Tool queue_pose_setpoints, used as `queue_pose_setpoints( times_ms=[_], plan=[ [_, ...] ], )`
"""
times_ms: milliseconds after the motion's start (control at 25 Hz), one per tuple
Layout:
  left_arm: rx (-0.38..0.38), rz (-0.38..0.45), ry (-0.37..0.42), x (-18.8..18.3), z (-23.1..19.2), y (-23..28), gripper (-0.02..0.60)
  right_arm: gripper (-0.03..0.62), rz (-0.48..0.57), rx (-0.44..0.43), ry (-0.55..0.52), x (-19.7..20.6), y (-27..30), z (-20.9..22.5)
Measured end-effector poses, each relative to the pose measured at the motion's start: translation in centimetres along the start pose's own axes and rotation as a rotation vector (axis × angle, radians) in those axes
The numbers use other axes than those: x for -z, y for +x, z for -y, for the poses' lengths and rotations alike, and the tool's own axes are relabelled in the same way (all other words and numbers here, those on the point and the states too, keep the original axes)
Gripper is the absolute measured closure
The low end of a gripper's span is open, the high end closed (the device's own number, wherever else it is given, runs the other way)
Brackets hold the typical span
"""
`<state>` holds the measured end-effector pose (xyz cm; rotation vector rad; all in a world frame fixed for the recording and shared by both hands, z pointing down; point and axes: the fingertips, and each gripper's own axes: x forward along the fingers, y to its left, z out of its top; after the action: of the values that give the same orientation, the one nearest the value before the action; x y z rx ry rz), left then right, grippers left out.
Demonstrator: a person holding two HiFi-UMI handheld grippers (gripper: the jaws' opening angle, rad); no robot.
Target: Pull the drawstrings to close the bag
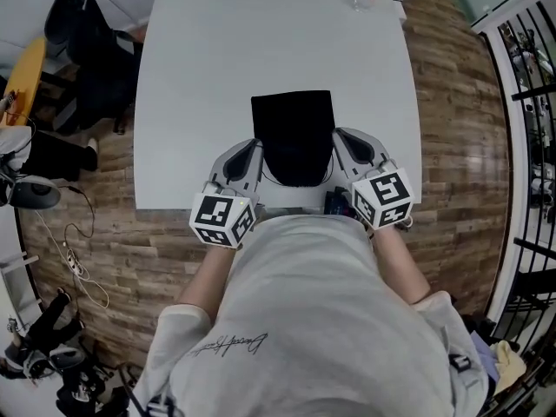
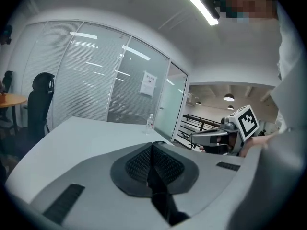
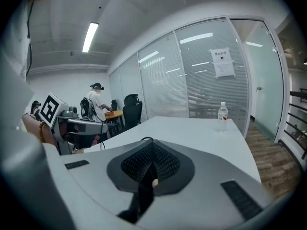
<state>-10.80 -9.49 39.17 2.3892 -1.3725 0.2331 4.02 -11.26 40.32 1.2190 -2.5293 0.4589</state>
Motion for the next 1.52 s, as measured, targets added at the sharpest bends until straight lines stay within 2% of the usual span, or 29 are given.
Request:
queue_pose_setpoints(
  times_ms=[200, 360, 600, 1520],
  plan=[
    [-0.029, -0.008, 0.038, 0.7, 1.3, -0.4, 0.569, 0.571, -0.009, -0.012, 0.007, 0.1, 0.0, -0.5],
    [-0.034, -0.005, 0.02, 0.7, 1.3, -0.6, 0.569, 0.571, -0.014, -0.026, 0.013, 0.2, 0.0, -0.8],
    [-0.028, 0.011, 0.031, -0.1, 1.2, -0.6, 0.569, 0.571, -0.015, -0.052, 0.016, 0.2, -0.3, -1.2],
    [-0.003, -0.015, 0.032, -0.3, 0.7, -0.1, 0.569, 0.571, -0.05, -0.054, -0.028, 0.3, 0.0, -1.0]
  ],
)
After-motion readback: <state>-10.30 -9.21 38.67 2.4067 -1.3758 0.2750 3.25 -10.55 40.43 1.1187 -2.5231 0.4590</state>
